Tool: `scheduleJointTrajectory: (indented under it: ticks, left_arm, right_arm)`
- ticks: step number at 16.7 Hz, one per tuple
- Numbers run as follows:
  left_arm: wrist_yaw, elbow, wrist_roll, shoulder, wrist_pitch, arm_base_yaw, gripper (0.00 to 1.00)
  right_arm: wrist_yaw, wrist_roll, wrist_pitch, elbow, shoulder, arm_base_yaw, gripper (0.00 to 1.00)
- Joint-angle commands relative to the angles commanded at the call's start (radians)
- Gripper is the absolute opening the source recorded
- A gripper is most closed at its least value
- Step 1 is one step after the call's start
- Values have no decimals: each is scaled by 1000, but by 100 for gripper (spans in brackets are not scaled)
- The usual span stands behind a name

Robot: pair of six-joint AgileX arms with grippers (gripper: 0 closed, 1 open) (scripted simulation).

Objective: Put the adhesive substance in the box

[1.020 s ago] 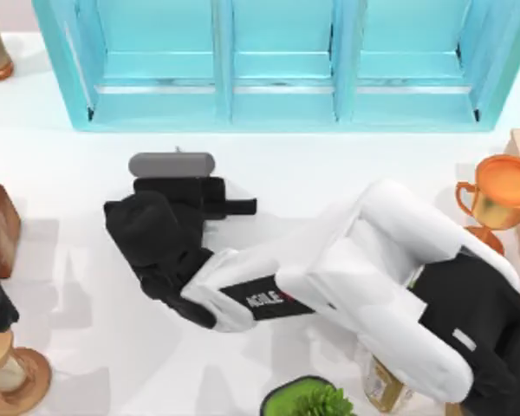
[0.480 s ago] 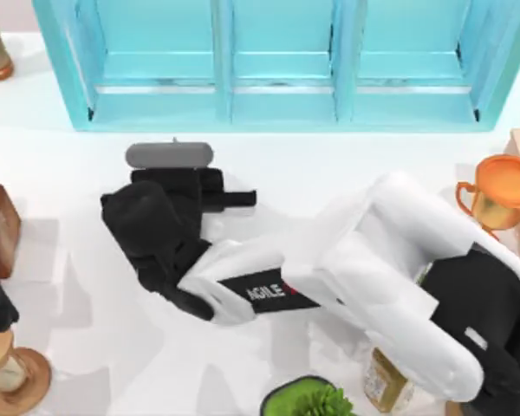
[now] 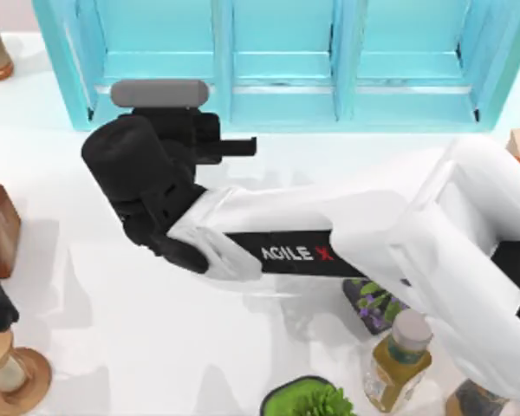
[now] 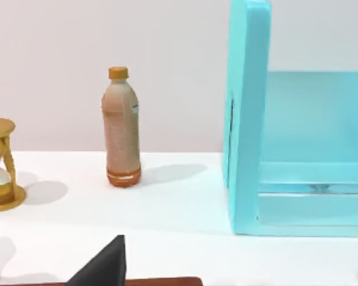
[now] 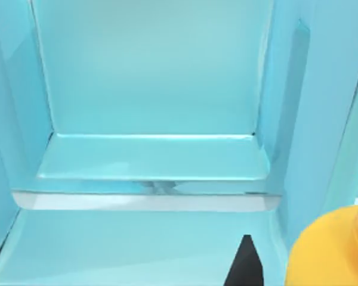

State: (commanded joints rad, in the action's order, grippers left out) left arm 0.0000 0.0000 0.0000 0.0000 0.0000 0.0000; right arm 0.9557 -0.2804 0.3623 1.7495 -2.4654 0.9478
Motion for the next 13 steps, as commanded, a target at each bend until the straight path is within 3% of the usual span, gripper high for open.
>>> scheduleJointTrajectory:
  ticks: [6,9,13]
  left_arm:
    - [0,0,0,0,0,0,100]
    - [0,0,0,0,0,0,100]
    - [0,0,0,0,0,0,100]
  right_arm:
    - [-53,13,-32,1,23,4,0]
    - [-191,66,-116,5,87,-5,0]
    - [-456,209,-268,26,210,-91,0]
